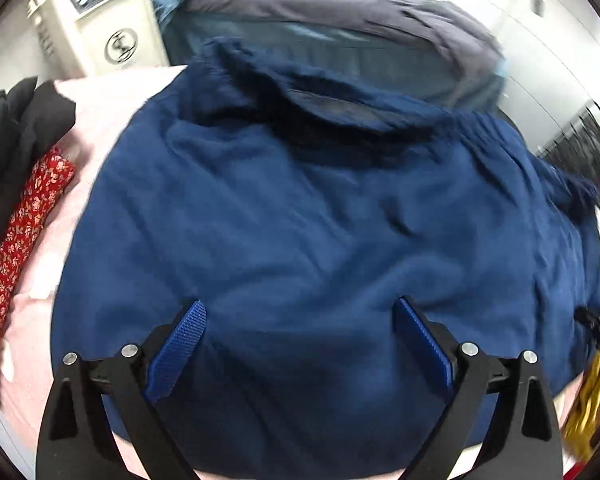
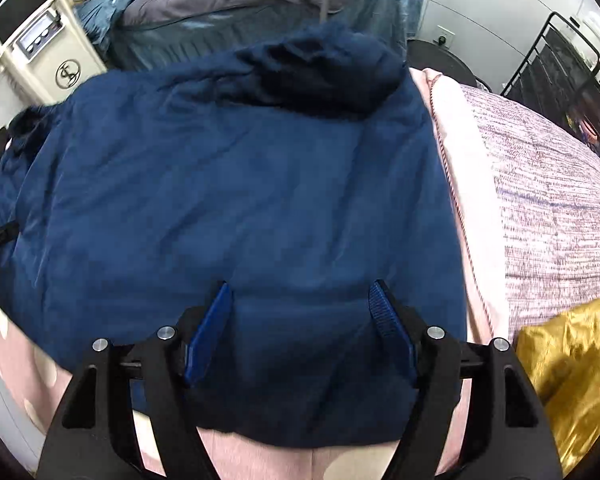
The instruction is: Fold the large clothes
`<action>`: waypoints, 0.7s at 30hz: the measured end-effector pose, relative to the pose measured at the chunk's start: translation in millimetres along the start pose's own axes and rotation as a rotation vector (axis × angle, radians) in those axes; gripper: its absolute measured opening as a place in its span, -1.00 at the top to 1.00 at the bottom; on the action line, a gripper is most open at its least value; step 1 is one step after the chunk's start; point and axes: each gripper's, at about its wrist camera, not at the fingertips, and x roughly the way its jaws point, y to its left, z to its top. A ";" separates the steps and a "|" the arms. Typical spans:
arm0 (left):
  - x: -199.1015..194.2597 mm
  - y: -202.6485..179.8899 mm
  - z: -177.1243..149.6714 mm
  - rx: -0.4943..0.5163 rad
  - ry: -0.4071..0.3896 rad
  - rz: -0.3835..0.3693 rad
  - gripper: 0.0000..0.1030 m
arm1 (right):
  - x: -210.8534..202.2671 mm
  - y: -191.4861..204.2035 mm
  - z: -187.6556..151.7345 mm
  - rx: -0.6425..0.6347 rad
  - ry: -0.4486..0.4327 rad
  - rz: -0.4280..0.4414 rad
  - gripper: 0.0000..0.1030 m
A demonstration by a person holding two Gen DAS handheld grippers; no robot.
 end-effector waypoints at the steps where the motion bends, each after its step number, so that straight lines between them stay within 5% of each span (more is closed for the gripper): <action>1: 3.3 3.4 6.2 -0.009 0.006 0.006 -0.83 | 2.3 -1.4 4.1 0.004 0.004 -0.005 -0.38; 8: 48.0 15.2 32.5 -0.059 0.108 0.032 -0.90 | 34.8 -1.3 26.9 0.054 0.081 -0.029 -0.57; 21: 49.7 10.9 36.1 0.004 0.107 0.034 -0.88 | 42.9 7.0 17.4 -0.037 0.034 -0.110 -0.69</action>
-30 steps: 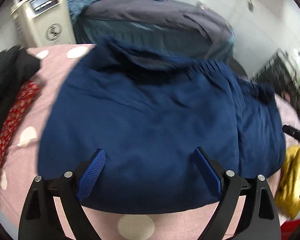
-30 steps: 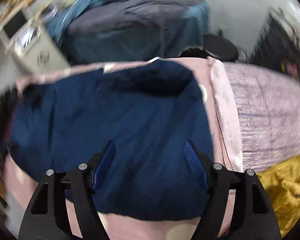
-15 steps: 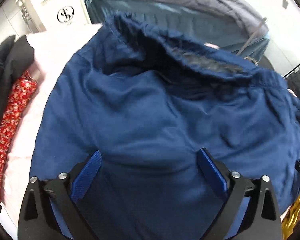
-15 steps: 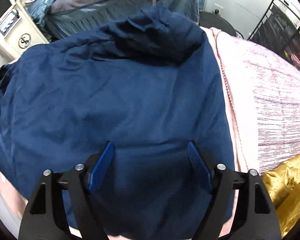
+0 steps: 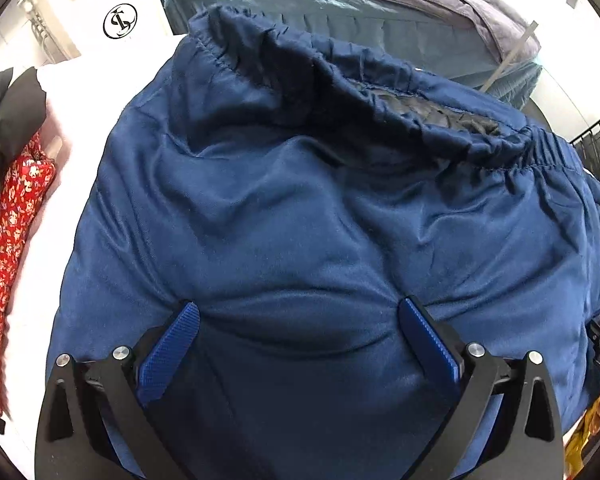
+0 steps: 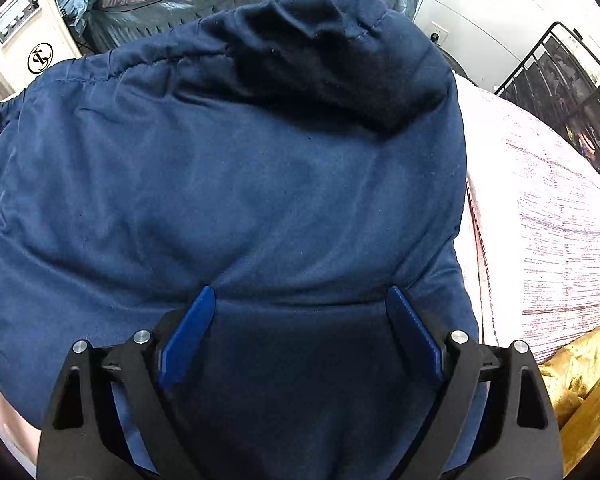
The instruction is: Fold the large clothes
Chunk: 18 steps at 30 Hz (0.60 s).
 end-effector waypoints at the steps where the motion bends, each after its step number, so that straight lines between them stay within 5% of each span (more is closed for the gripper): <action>1: -2.5 0.6 -1.0 0.002 -0.006 -0.003 -0.88 | -0.8 -1.6 -2.5 -0.005 -0.001 -0.005 -0.69; 18: -72.9 40.4 -87.4 -0.069 -0.085 0.000 -0.88 | -48.6 26.4 -51.3 -0.116 -0.012 -0.058 -0.71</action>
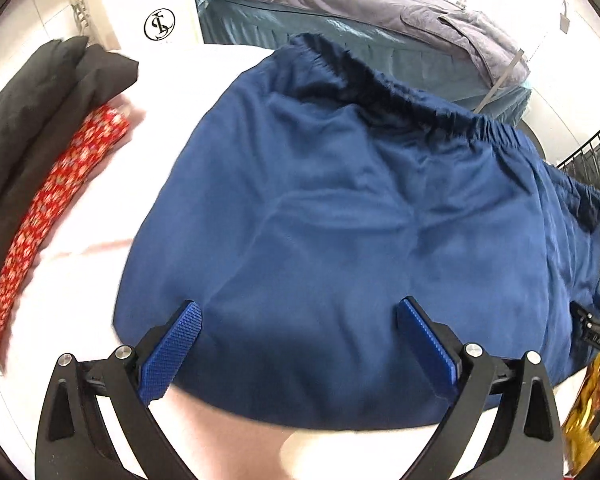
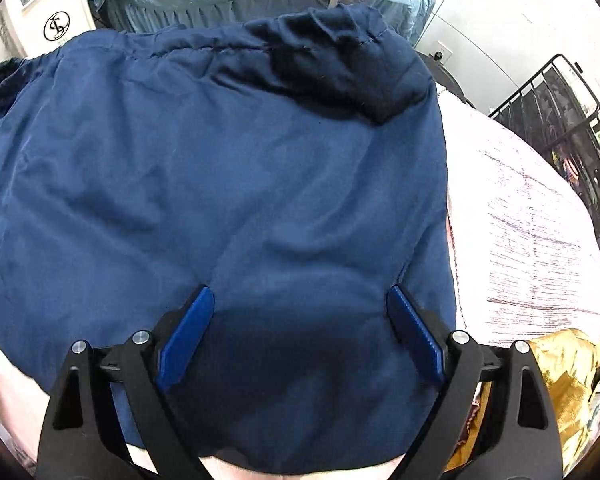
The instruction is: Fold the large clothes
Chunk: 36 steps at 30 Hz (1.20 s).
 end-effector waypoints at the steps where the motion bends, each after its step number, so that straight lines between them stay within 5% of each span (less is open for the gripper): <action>1: -2.1 3.7 -4.6 -0.004 0.001 0.003 -0.88 | 2.1 9.2 5.5 -0.006 -0.002 -0.001 -0.71; 7: -10.5 20.8 -19.9 -0.060 0.011 0.013 -0.88 | -11.2 11.8 -9.7 -0.032 -0.015 0.011 -0.71; 13: -20.6 53.4 -29.6 -0.248 0.028 -0.058 -0.88 | -31.2 -24.8 -8.5 0.043 -0.079 0.079 -0.71; 18: -24.0 76.7 -45.5 -0.305 0.053 -0.044 -0.88 | -8.8 -105.4 -12.5 0.347 -0.016 0.288 -0.71; 21: -21.0 88.0 -56.7 -0.348 0.079 -0.038 -0.88 | 28.4 -135.3 -25.9 0.547 0.084 0.583 -0.71; 24: -19.5 96.7 -68.7 -0.390 0.093 -0.040 -0.87 | 50.9 -137.5 -34.3 0.628 0.126 0.725 -0.71; 33: -25.1 91.4 -84.5 -0.372 0.105 -0.077 -0.87 | 95.7 -118.3 9.4 0.559 0.148 0.850 -0.71; 36: -23.2 91.7 -83.3 -0.369 0.109 -0.090 -0.87 | 103.6 -99.7 23.2 0.542 0.162 0.811 -0.71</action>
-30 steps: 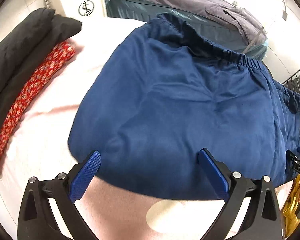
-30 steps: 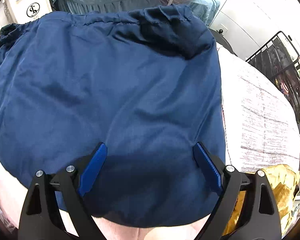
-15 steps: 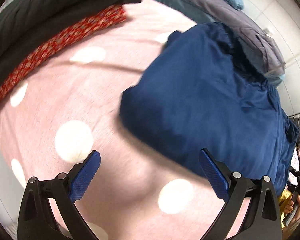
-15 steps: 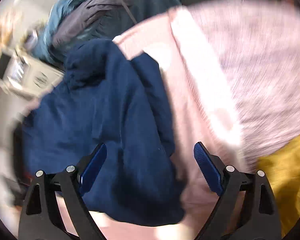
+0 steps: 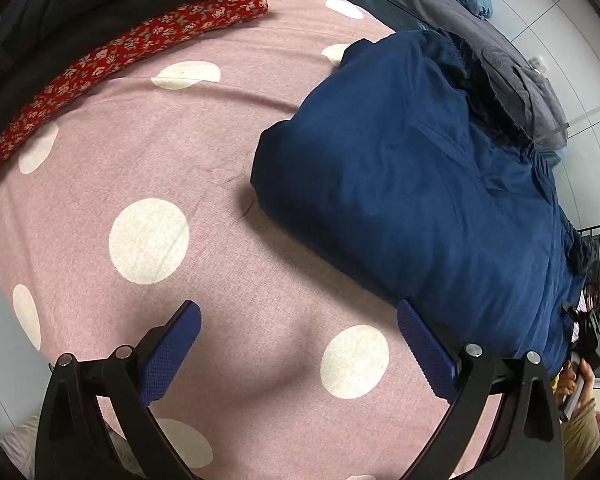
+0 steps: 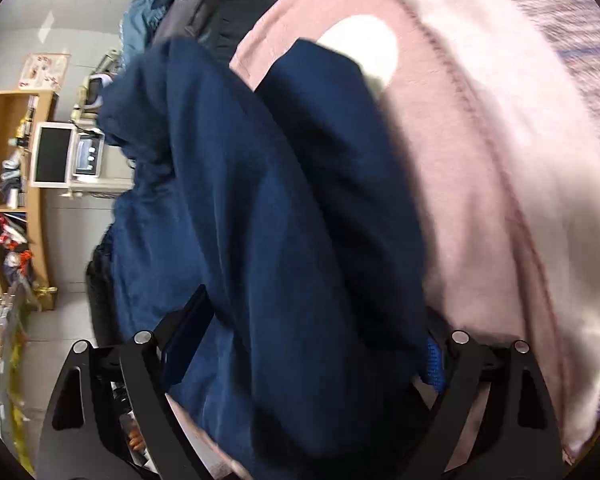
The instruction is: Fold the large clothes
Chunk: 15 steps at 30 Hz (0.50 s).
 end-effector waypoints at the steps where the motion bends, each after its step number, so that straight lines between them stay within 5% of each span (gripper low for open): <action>1: 0.6 -1.0 2.7 -0.001 0.001 -0.005 -0.87 | 3.3 3.2 -1.4 -0.005 -0.004 -0.015 -0.71; 9: -4.2 7.5 47.9 -0.023 -0.029 -0.147 -0.87 | 11.3 19.7 -10.4 -0.078 0.002 -0.070 -0.66; 15: -3.4 3.6 103.8 0.054 -0.054 -0.239 -0.87 | 19.6 29.2 -14.5 -0.095 -0.005 -0.141 -0.77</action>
